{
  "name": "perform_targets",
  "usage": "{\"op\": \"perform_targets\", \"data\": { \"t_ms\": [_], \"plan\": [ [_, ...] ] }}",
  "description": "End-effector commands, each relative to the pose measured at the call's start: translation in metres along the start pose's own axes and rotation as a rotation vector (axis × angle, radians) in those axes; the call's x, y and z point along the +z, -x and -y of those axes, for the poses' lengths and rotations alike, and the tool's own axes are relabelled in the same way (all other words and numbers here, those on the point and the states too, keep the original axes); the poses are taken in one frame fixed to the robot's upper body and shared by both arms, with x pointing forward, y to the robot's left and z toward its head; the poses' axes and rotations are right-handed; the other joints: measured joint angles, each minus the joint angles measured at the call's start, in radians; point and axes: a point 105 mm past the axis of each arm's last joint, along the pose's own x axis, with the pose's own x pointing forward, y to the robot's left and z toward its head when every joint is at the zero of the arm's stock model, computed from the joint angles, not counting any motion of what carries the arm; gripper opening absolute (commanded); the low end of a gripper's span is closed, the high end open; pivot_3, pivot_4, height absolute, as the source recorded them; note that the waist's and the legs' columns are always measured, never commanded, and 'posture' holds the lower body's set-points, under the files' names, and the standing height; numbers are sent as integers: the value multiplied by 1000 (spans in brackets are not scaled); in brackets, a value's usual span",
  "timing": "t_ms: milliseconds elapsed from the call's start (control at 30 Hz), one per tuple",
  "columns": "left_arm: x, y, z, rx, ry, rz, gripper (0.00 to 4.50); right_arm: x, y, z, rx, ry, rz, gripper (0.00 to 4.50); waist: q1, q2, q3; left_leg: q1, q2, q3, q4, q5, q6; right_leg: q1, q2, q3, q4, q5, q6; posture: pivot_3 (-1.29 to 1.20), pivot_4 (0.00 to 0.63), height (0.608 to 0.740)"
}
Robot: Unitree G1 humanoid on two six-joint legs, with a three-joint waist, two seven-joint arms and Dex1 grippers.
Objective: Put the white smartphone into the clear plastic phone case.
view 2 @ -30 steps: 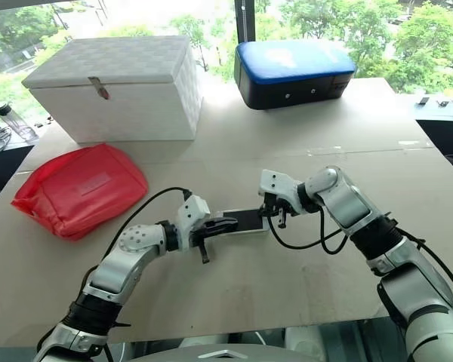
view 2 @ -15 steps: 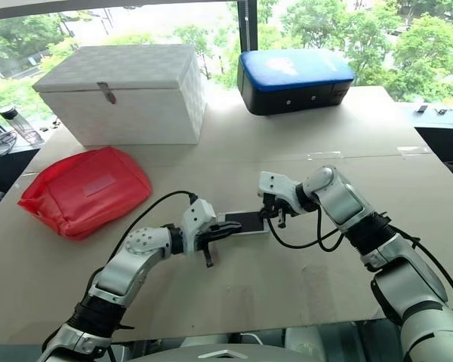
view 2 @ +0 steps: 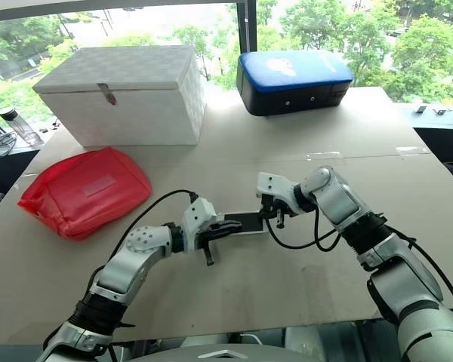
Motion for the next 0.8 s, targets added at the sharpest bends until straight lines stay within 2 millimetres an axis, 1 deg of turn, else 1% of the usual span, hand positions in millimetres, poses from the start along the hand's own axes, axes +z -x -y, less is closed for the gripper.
{"op": "perform_targets", "data": {
  "t_ms": [33,133,267,367,400,467,500,533,567,600,633,667,733,800],
  "plan": [
    [-7,-2,3,-13,11,-36,24,-89,-28,-31,94,-213,-282,0,0,0,0,0,0,0,0,0,0,0,0,0,0,0,0,0,150,740],
    [-6,-2,3,-15,12,-35,24,-90,-29,-32,94,-218,-283,0,0,0,0,0,0,0,0,0,0,0,0,0,0,-2,-3,0,150,740],
    [-6,1,6,-17,15,-35,24,-91,-29,-33,91,-221,-287,0,0,0,0,0,0,0,-2,0,0,0,0,0,-2,-2,-2,0,150,740],
    [-7,5,10,-18,14,-36,24,-88,-30,-30,73,-219,-259,0,-1,0,0,0,0,0,-3,0,0,0,0,0,-3,-3,-2,0,150,740],
    [-7,6,12,-18,14,-37,24,-80,-30,-27,64,-214,-215,0,-1,0,0,0,0,0,-3,0,0,0,0,0,-3,-3,-2,0,150,740],
    [-9,8,13,-17,14,-39,24,-51,-28,-23,63,-213,-43,0,-1,0,0,0,1,0,-4,0,0,0,0,0,-4,-3,-2,0,150,740],
    [-10,8,13,-17,15,-40,24,-41,-26,-21,66,-216,19,0,-1,0,2,0,1,-1,-5,0,0,0,0,0,-5,-3,-2,0,150,740],
    [-11,8,12,-16,16,-41,24,-30,-20,-25,95,-215,69,0,-1,2,4,-1,1,-1,-5,0,0,0,0,-1,-6,-3,-2,0,150,740],
    [-11,7,12,-16,17,-42,24,-25,-16,-28,117,-214,93,0,-1,2,6,-1,1,-1,-6,0,0,0,0,-1,-7,-3,-2,0,150,740],
    [-12,7,12,-16,18,-42,24,-24,-12,-31,134,-204,96,0,0,4,9,-2,1,-2,-6,0,0,0,0,-1,-8,-2,-2,0,150,740],
    [-12,6,11,-15,20,-41,24,-25,-10,-34,144,-192,88,0,-1,10,14,-3,1,-1,-6,0,0,0,0,-1,-9,-2,0,0,150,740],
    [-13,5,10,-15,23,-40,24,-28,-10,-38,154,-170,65,0,-1,11,16,-4,0,-1,-6,-1,1,-1,0,-1,-11,0,2,0,150,740],
    [-14,2,8,-15,26,-39,24,-34,-11,-44,169,-150,29,0,1,11,17,-5,0,-1,-10,0,3,-3,-1,-1,-13,0,1,0,150,740],
    [-14,-1,5,-15,27,-38,24,-40,-12,-47,168,-145,-6,0,6,11,17,-7,0,-2,-13,1,6,-6,-1,-2,-14,0,0,0,150,740]
  ]
}}
